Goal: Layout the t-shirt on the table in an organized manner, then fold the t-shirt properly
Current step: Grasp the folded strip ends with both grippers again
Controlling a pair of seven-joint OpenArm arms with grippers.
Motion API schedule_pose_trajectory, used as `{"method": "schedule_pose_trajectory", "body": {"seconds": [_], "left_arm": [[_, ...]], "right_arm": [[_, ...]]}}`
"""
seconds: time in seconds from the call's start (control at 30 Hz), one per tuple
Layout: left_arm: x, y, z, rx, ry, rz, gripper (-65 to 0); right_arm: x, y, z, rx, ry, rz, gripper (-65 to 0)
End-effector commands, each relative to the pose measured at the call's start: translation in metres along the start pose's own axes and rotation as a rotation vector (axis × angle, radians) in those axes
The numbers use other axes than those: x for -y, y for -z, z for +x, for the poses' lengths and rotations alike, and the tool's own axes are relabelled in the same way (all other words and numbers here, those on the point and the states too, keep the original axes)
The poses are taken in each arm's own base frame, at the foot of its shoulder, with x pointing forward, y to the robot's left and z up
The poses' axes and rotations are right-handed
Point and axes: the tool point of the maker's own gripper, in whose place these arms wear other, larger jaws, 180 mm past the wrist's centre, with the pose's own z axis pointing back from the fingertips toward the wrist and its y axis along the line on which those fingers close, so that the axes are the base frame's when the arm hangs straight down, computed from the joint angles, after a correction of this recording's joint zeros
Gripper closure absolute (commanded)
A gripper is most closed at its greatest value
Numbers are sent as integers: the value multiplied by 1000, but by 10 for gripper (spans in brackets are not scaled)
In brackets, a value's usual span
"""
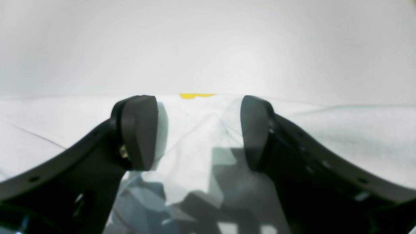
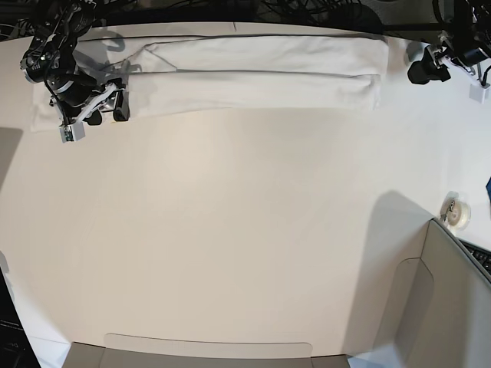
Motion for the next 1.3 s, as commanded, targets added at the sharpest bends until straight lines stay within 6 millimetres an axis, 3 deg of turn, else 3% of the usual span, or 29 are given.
{"method": "schedule_pose_trajectory", "body": {"seconds": [0.0, 0.27, 0.57, 0.77, 1.13, 1.27], "left_arm": [[-1, -4, 5, 11, -7, -15, -384], [36, 35, -21, -106, 22, -182, -385], [14, 63, -21, -127, -135, -204, -435], [14, 72, -24, -148, -156, -215, -436], [22, 83, -63, -273, -145, -221, -434], [19, 81, -66, -284, -145, -214, -431]], "right_arm": [[7, -3, 0, -15, -11, -27, -400], [6, -2, 4, -8, -13, -24, -401], [5, -3, 2, -16, -12, -24, -401], [5, -3, 2, -15, -11, -22, -401], [5, -3, 3, -12, -13, -23, -401], [5, -3, 4, -9, -14, -23, -401]]}}
